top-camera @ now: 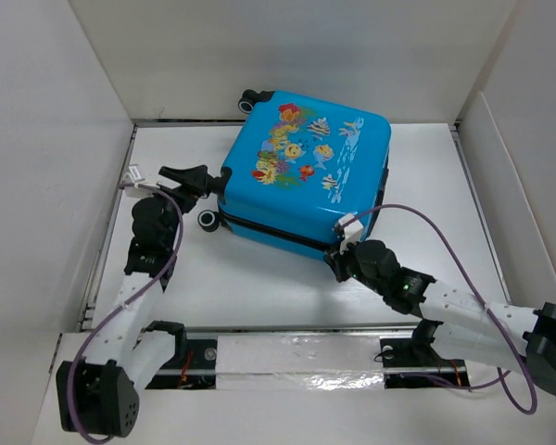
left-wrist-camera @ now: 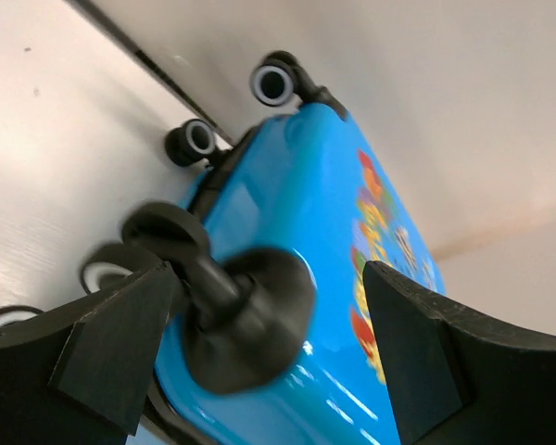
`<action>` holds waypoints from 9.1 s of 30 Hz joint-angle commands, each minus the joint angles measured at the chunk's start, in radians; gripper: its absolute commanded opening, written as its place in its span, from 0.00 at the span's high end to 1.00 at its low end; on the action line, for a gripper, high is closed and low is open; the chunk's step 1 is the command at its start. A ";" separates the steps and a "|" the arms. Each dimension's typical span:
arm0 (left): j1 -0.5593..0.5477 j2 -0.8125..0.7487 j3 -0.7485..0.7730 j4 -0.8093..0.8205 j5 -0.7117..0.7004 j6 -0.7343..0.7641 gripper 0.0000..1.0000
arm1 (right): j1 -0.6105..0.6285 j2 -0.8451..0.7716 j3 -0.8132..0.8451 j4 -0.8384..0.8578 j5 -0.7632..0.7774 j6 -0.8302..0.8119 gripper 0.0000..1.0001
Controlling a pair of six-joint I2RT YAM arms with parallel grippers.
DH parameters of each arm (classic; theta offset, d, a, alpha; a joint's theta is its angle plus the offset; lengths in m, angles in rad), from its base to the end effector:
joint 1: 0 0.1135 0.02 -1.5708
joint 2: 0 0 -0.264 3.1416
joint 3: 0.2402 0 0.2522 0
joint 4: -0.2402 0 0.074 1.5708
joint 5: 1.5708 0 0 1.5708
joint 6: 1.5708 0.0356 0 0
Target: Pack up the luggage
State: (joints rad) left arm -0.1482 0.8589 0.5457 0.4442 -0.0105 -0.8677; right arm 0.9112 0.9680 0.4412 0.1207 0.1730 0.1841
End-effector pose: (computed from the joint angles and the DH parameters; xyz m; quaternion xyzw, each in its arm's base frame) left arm 0.2055 -0.0303 0.3093 -0.2358 0.6157 -0.3627 0.6586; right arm 0.1350 0.1641 0.2166 -0.2515 0.7946 0.2237 0.5054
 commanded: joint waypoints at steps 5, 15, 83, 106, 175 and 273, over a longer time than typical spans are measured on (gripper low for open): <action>0.108 0.222 0.134 0.045 0.155 -0.103 0.18 | -0.006 -0.029 -0.009 0.191 -0.101 -0.020 1.00; 0.108 0.370 0.152 0.154 0.201 -0.160 0.19 | -0.006 -0.014 -0.015 0.208 -0.115 -0.020 1.00; -0.725 0.358 0.137 0.110 -0.215 0.233 0.18 | -0.225 -0.537 -0.070 -0.158 -0.397 -0.091 1.00; -0.289 0.983 0.960 -0.379 0.258 0.992 0.18 | -0.235 -0.506 -0.119 -0.064 -0.452 -0.129 1.00; -1.004 0.275 -0.040 0.076 -0.476 0.357 1.00 | -0.031 -0.296 -0.176 0.326 0.125 0.029 1.00; -0.498 0.509 0.539 -0.589 0.003 0.589 1.00 | -0.066 -0.197 -0.217 0.522 0.008 0.014 1.00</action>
State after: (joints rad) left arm -0.4839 1.3510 1.1030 -0.3882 -0.2401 -0.1486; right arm 0.8120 0.7567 0.1345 0.4557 0.2253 0.2047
